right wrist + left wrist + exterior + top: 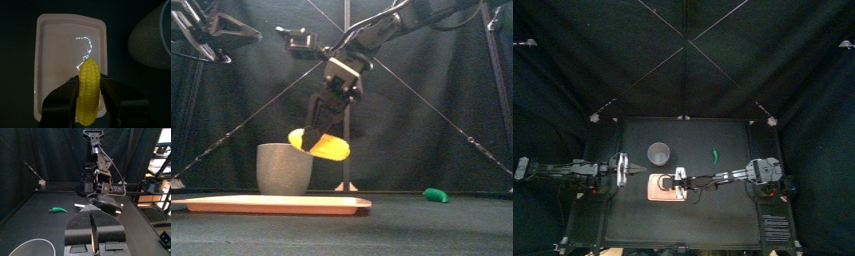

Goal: Pick the corn then place it on the pink plate
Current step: Drop corn on the pink plate and return to neutral

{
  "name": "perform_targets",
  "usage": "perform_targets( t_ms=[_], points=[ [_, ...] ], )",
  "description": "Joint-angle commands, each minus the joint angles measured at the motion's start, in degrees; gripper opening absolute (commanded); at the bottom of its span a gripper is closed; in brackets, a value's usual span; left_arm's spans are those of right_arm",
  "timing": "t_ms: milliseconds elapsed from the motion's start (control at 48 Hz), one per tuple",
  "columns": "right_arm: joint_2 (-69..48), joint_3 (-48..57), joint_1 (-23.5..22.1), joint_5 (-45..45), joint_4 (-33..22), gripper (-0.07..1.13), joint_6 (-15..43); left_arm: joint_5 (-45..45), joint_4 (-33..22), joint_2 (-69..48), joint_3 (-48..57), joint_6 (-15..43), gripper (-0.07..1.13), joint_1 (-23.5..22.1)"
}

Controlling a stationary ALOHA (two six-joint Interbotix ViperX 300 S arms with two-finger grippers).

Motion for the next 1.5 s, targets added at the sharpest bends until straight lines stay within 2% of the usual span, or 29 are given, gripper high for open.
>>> perform_targets(
  t_ms=[21,333,542,792,1000,1083,1312,1500],
  points=[
    [1.2,-4.5,-0.2,-0.5,0.8,0.69,0.3,-0.3,0.1,0.0,-0.6,0.1,-0.02,0.2],
    [3.8,-4.8,0.0,-3.3,5.4,0.85,0.3,-0.4,0.1,0.1,-0.2,0.1,-0.02,0.1],
    [-0.5,-2.5,-0.4,-2.3,5.4,1.02,0.4,-0.4,0.0,-0.1,-0.2,0.1,-0.02,0.1],
    [-11.4,2.5,-1.6,-2.6,1.2,1.03,1.2,-0.3,0.1,-0.4,-0.2,0.1,-0.02,0.2],
    [-21.0,7.9,-2.9,-3.3,0.4,1.03,1.4,0.6,0.1,-0.7,-0.2,0.1,-0.02,0.2],
    [-25.8,10.8,-3.4,-5.8,0.8,1.03,1.5,1.0,0.1,-0.9,-0.2,0.1,-0.02,0.4],
    [-42.5,24.7,-5.9,-20.3,2.4,1.03,4.2,1.1,0.1,-2.2,-0.1,0.2,-0.02,0.7],
    [-55.6,36.6,-6.1,-29.5,3.2,1.03,6.4,1.0,0.1,-2.5,-0.2,0.2,-0.02,1.4]
  ],
)
